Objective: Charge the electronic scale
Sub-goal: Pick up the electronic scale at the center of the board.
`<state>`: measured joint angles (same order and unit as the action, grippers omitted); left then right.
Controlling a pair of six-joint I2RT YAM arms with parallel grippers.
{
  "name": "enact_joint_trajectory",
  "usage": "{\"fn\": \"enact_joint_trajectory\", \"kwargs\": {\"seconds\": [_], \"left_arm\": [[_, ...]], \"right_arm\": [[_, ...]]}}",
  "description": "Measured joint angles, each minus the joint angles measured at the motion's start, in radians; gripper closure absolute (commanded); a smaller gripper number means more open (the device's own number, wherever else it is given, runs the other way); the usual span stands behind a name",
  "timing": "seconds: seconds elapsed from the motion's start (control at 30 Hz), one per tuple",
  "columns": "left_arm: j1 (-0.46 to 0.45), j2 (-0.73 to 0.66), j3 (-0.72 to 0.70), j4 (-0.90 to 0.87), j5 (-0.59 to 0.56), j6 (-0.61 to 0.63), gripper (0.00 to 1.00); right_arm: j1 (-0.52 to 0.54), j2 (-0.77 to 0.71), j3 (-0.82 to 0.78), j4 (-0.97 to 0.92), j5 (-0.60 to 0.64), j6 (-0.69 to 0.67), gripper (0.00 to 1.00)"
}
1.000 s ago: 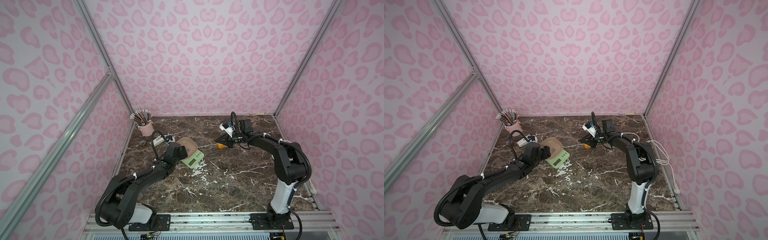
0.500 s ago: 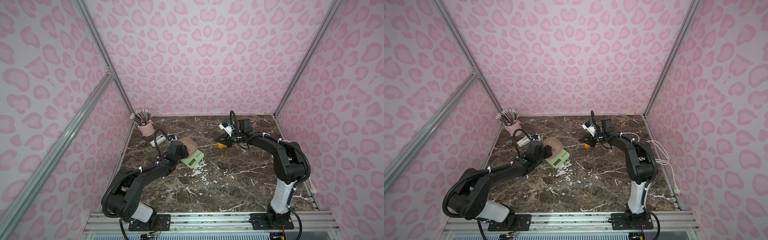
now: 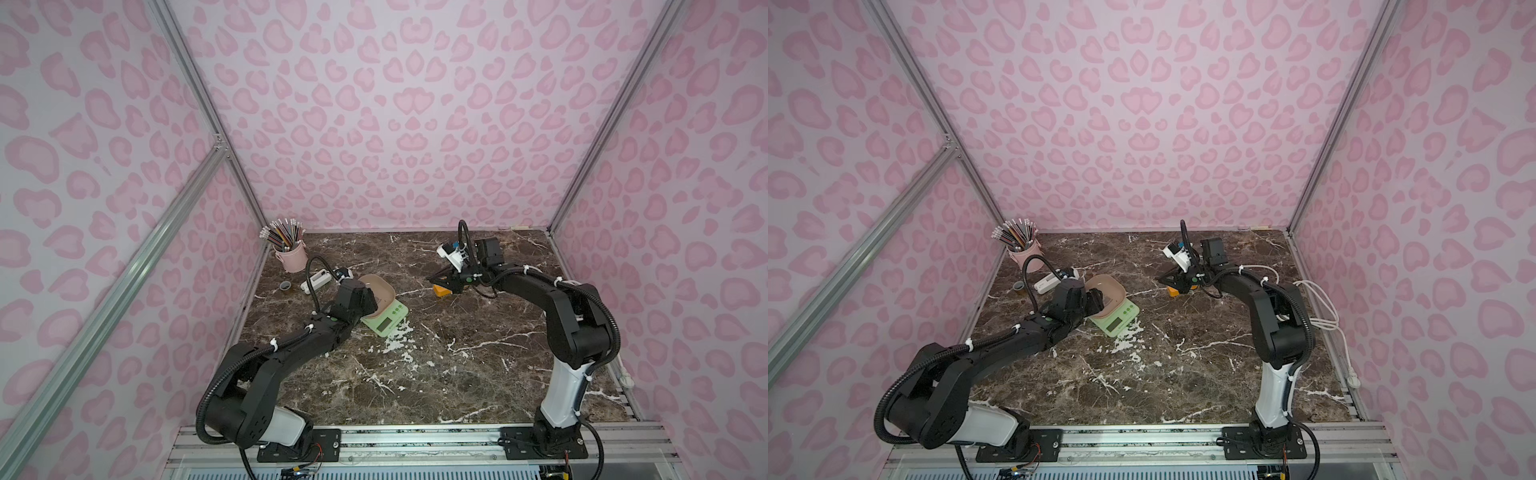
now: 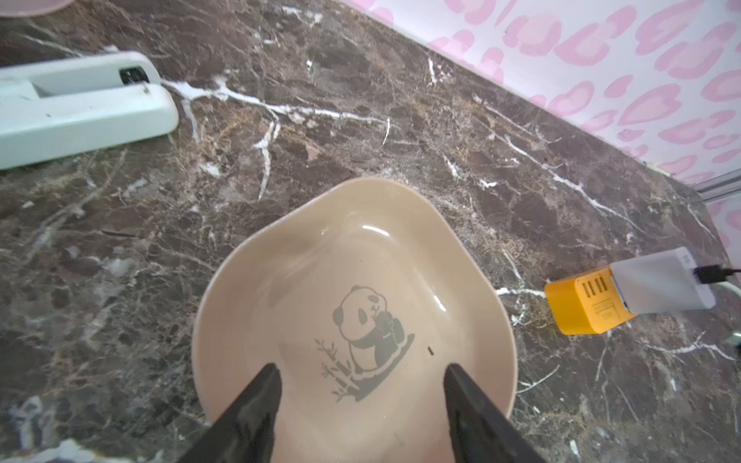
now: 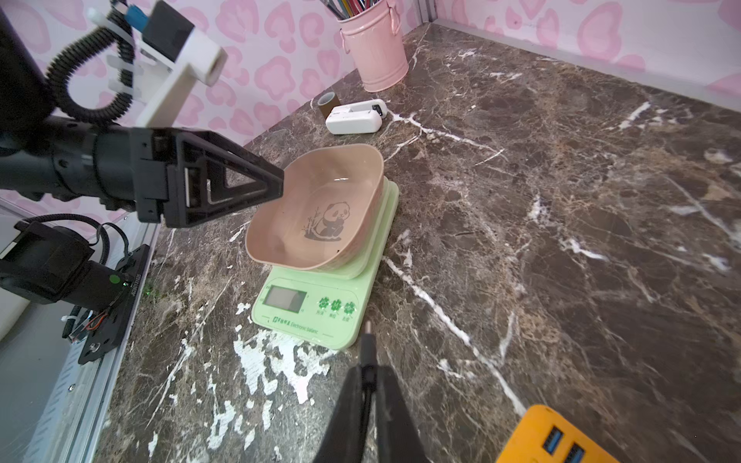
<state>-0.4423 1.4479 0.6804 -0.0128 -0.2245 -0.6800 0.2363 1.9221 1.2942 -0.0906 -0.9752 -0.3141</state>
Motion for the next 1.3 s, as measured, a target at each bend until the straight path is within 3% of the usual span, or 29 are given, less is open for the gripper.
{"fn": "enact_joint_trajectory", "kwargs": {"seconds": [0.23,0.53,0.67,0.8,1.0,1.3], "left_arm": [[0.0,-0.043,0.004,-0.105,-0.06,-0.029,0.3],[0.0,0.042,-0.001,-0.14,-0.061,-0.082,0.33],[0.0,0.085,0.001,-0.138,-0.037,-0.089,0.47],[0.001,0.104,0.002,-0.116,-0.018,-0.095,0.7],[0.001,0.103,0.013,-0.106,-0.018,-0.097,0.96],[0.013,0.077,0.053,-0.069,0.021,0.037,0.96]], "right_arm": [[0.0,0.005,0.001,0.006,0.011,0.005,1.0],[0.0,0.011,0.002,0.005,0.02,0.011,1.0],[0.0,0.012,0.007,0.002,0.024,0.011,1.0],[0.0,0.016,0.008,0.001,0.03,0.011,1.0],[0.0,0.018,0.008,0.001,0.028,0.029,1.0],[0.011,0.014,-0.027,0.094,0.033,0.186,1.0]]}}
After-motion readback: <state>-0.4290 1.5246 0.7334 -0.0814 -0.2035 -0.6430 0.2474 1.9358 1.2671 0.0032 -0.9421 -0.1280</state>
